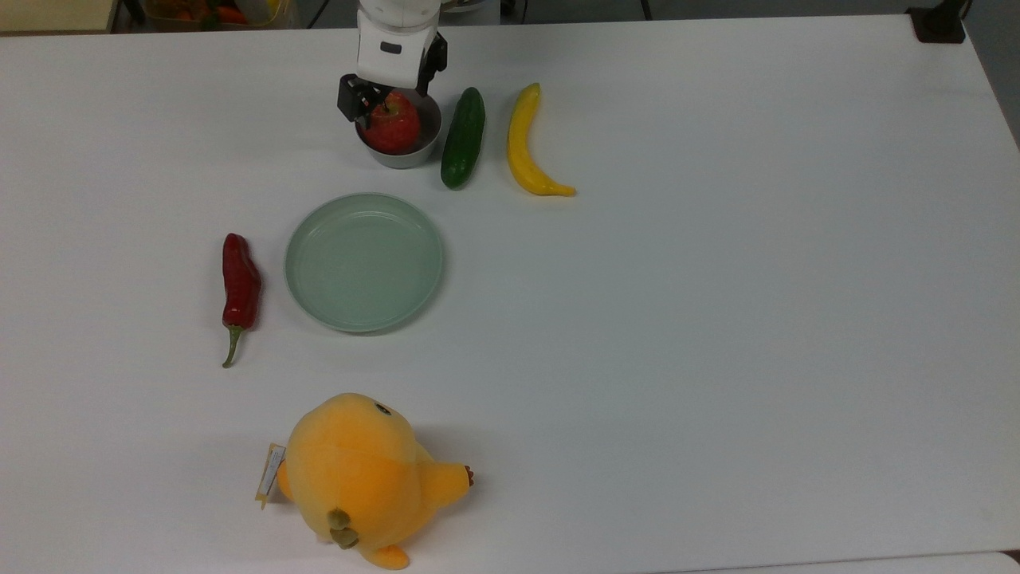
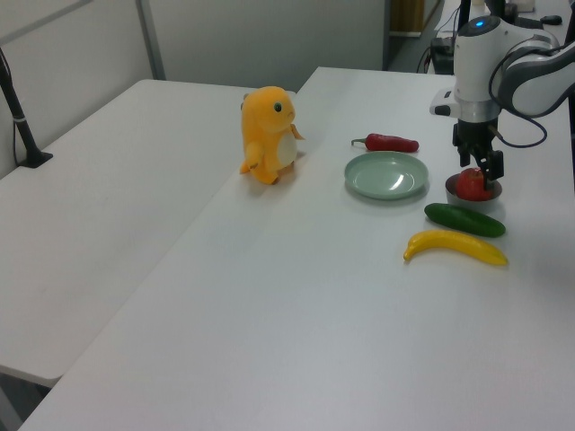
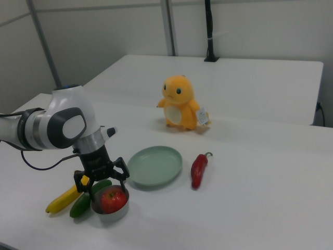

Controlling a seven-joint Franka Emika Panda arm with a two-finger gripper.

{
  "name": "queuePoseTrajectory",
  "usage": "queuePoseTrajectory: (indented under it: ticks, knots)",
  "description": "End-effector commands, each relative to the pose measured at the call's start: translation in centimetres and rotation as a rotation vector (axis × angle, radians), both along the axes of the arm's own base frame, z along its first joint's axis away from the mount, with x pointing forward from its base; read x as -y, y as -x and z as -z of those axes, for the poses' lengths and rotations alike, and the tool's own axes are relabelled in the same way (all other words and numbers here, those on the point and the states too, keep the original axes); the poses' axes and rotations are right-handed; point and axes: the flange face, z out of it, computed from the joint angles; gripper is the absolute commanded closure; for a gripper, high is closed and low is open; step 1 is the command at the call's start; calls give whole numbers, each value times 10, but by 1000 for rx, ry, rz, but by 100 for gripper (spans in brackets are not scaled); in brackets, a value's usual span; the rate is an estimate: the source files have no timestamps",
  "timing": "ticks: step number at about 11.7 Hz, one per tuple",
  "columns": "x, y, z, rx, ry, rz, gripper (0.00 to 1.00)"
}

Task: Red apple placed in the center of the desktop
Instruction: 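Lower the gripper over the red apple and close on it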

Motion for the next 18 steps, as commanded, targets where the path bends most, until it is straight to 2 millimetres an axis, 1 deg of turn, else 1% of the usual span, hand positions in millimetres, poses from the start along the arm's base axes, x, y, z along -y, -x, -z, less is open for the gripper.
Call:
queuePoseTrajectory:
  ticks: [1, 3, 4, 6, 7, 8, 9, 10, 12, 13, 14, 16, 18]
  knots:
    - [3, 8, -1, 37, 1, -29, 0]
    - [4, 7, 1, 32, 12, -36, 0]
    - [9, 6, 3, 35, 14, -30, 0]
    - [11, 7, 11, 26, 17, -30, 0]
    - [11, 6, 12, 24, 20, -34, 1]
    - [10, 6, 16, 17, 22, -36, 6]
    - [10, 6, 16, 17, 22, -36, 14]
    - [10, 6, 16, 15, 22, -36, 29]
    - [10, 6, 16, 15, 24, -22, 76]
    - [10, 6, 15, 20, 25, -6, 92]
    - [10, 5, 10, 28, 25, 11, 100]
    - [12, 6, -8, 42, 26, 28, 100]
    - [11, -1, -31, 29, 31, 47, 100]
